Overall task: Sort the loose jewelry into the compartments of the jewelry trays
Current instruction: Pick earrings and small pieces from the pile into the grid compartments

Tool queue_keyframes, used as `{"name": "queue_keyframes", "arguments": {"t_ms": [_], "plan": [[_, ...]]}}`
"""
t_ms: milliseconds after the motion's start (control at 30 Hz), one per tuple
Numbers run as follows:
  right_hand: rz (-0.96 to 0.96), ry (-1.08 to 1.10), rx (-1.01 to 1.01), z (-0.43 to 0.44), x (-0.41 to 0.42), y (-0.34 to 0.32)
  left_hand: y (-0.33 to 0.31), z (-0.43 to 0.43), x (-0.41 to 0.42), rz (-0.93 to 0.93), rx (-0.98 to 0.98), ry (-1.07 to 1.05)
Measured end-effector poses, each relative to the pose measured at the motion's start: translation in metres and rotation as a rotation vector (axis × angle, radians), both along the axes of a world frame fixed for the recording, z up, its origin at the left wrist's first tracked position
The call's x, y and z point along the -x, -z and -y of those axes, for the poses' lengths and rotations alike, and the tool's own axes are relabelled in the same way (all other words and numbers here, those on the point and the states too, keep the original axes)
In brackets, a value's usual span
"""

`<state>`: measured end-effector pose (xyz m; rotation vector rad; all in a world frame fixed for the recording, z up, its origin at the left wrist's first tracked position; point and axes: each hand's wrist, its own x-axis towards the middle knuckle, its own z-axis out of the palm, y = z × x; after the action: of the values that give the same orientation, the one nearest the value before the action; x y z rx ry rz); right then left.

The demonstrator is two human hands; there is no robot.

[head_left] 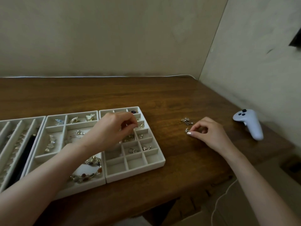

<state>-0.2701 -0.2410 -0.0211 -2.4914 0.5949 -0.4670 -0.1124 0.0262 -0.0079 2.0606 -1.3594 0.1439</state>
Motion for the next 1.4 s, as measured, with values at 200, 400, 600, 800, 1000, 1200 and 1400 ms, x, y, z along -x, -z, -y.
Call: {"name": "queue_keyframes", "arguments": {"t_ms": [200, 400, 600, 800, 1000, 1200, 1400], "plan": [[0.095, -0.267, -0.078, -0.079, -0.012, -0.021, -0.001, -0.004, -0.01, -0.029, 0.091, -0.119], [0.123, -0.496, -0.05, -0.152, -0.052, -0.01, -0.003, -0.007, -0.017, -0.033, 0.135, -0.224], [0.116, -0.496, -0.029, -0.149, -0.057, -0.01, -0.001, -0.006, -0.017, -0.042, 0.132, -0.215], [0.143, -0.201, -0.011, -0.084, -0.027, -0.024, -0.002, -0.003, -0.01, -0.06, 0.076, -0.112], [0.057, 0.086, -0.023, -0.008, -0.002, -0.014, 0.001, 0.0, -0.004, -0.017, -0.004, -0.024], [-0.041, 0.122, -0.047, 0.008, 0.0, 0.002, 0.002, 0.0, -0.005, 0.0, -0.005, -0.016], [0.073, 0.184, -0.322, 0.006, 0.0, -0.004, 0.001, 0.0, -0.004, 0.008, -0.012, -0.007]]}}
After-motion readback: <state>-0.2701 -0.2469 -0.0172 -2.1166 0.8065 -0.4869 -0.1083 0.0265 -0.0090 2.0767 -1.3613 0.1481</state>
